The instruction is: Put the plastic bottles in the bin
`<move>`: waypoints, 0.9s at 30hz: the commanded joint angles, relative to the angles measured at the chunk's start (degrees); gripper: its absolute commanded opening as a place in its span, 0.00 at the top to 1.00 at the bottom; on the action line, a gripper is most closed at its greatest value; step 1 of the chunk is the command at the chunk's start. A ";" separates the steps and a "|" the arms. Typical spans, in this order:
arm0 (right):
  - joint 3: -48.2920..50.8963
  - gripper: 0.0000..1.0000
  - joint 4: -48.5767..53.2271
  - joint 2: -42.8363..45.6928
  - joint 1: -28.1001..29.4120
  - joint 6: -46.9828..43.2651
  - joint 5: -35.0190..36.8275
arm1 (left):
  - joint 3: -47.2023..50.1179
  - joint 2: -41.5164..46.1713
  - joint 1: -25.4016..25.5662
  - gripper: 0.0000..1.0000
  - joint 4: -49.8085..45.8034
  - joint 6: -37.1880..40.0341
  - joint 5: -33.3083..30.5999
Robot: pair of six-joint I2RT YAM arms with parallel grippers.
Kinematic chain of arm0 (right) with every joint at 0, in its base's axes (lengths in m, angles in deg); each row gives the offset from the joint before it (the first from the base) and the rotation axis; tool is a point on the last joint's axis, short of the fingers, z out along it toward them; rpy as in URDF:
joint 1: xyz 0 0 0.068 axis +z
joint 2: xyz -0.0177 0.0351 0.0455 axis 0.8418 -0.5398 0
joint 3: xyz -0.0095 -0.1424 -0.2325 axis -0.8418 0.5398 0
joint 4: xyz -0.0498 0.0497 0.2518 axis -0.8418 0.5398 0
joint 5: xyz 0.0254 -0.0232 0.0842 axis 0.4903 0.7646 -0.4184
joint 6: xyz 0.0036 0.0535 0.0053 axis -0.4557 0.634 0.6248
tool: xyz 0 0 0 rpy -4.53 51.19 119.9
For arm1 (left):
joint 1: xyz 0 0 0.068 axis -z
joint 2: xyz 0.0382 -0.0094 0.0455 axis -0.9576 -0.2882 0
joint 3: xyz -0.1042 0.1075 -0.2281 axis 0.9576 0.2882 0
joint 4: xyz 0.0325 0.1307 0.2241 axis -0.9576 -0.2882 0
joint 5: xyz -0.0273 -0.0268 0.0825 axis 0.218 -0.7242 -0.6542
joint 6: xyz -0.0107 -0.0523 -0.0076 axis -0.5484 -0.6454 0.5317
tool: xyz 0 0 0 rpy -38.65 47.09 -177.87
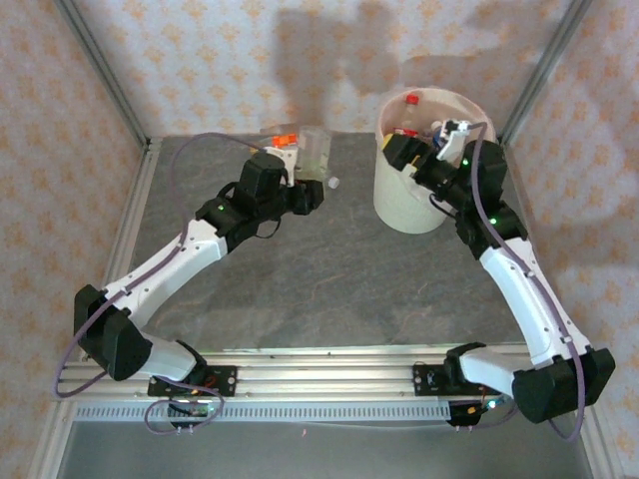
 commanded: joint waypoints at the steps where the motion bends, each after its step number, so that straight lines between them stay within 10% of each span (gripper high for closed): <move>1: -3.09 0.01 -3.67 -1.34 2.44 -0.42 -4.30 | -2.88 0.23 1.64 0.84 -0.11 5.36 3.73; 20: -6.78 0.01 0.90 -9.33 5.12 2.18 -6.08 | -8.12 -4.80 7.30 0.81 1.29 8.16 8.20; 27: -9.07 0.33 7.20 -11.24 5.22 1.92 -5.57 | -9.41 -5.73 8.00 0.80 0.97 8.52 8.07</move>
